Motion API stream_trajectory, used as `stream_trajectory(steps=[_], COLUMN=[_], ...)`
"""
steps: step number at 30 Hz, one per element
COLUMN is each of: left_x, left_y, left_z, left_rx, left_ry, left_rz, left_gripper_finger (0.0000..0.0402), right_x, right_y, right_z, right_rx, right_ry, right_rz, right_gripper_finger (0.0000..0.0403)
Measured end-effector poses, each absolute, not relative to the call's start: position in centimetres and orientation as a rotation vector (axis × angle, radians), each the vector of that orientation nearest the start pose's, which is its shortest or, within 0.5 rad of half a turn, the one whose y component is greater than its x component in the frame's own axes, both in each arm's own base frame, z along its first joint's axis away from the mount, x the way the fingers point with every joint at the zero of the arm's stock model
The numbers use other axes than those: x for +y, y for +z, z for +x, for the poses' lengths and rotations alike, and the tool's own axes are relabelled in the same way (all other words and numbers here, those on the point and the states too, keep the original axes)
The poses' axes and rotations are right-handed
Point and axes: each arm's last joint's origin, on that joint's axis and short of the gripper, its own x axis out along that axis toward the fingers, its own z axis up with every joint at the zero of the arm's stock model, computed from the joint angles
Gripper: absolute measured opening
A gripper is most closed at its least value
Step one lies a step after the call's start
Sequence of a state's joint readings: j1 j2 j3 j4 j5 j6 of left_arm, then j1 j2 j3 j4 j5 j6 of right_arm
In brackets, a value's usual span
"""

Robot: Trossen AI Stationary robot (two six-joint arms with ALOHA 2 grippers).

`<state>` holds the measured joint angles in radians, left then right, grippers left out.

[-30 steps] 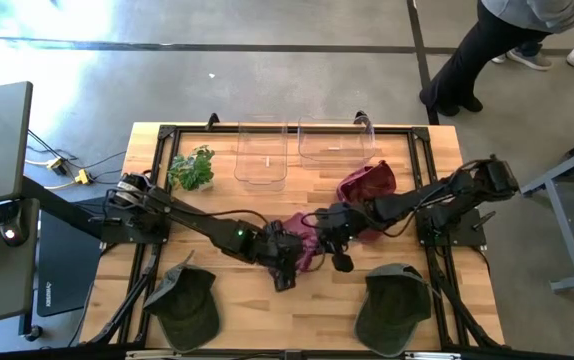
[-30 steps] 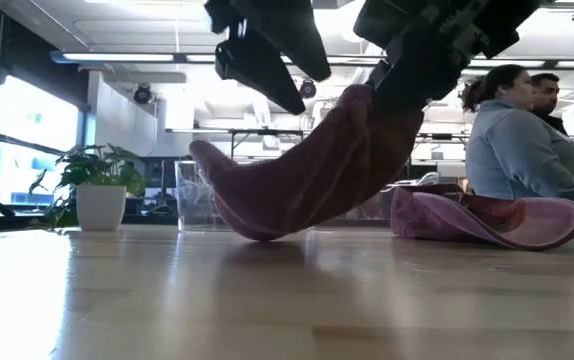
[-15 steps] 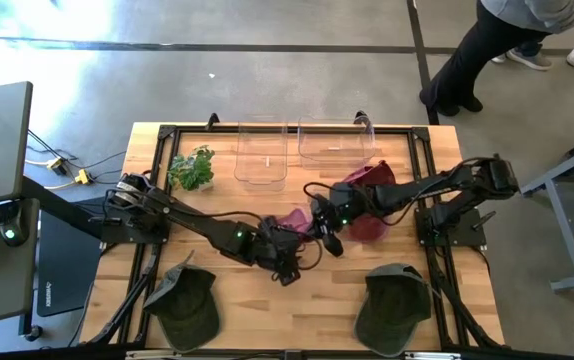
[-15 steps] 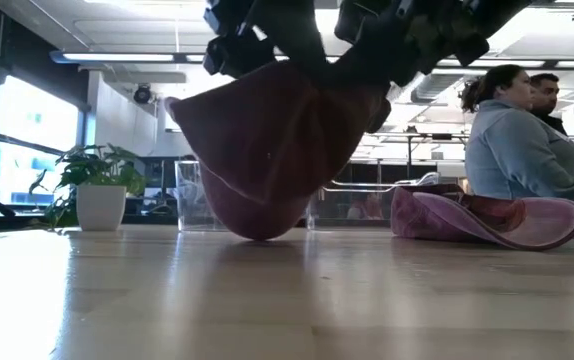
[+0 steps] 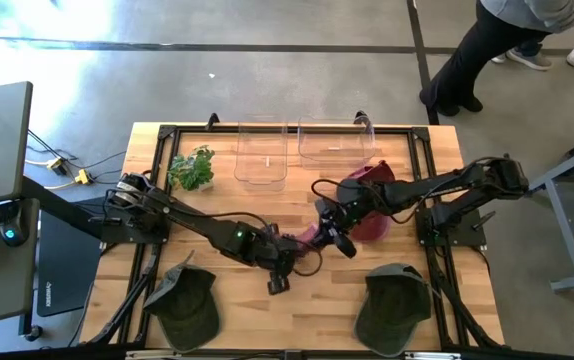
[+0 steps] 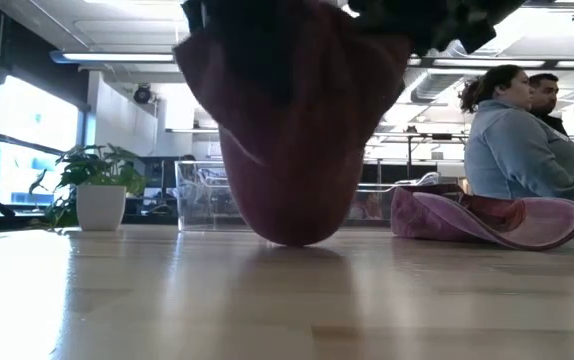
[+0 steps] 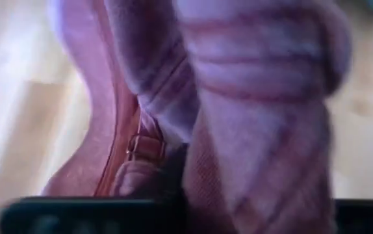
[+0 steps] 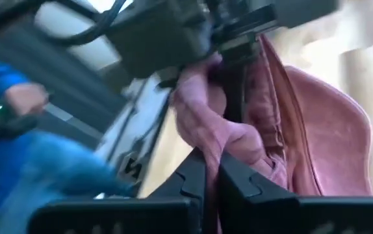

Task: Pick & Place hat
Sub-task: Put the left red cap into the right transparent bin

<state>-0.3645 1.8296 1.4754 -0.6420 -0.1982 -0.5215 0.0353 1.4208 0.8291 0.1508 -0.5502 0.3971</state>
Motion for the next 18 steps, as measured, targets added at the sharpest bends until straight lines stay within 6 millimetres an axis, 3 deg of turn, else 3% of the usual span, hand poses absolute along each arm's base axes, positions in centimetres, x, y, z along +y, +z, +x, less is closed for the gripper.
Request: stream_trajectory(steps=[2, 5, 10, 13, 18], left_x=[-13.5, -13.4, -13.3, -12.2, -10.0], left_y=[25.7, 27.9, 31.3, 31.2, 31.4], left_z=[36.8, 37.4, 37.6, 37.9, 39.0], left_rx=[0.985, 0.963, 0.921, 0.915, 0.874], left_ry=[0.003, -0.115, -0.326, -0.349, -0.378], left_rz=[-0.217, -0.221, -0.162, -0.111, -0.185], left_gripper_finger=[0.0015, 0.0022, 0.0013, 0.0003, 0.0005], right_x=[2.7, 2.5, 1.7, 1.3, 1.8], right_y=[24.0, 24.7, 27.4, 28.6, 29.4], right_z=[29.7, 29.1, 27.2, 25.8, 24.8], right_rx=[0.561, 0.575, 0.514, 0.483, 0.437], right_ry=[0.541, 0.632, 0.698, 0.644, 0.479], right_rz=[0.507, 0.54, 0.585, 0.541, 0.427], right_gripper_finger=[0.0043, 0.0088, 0.0168, 0.0205, 0.024])
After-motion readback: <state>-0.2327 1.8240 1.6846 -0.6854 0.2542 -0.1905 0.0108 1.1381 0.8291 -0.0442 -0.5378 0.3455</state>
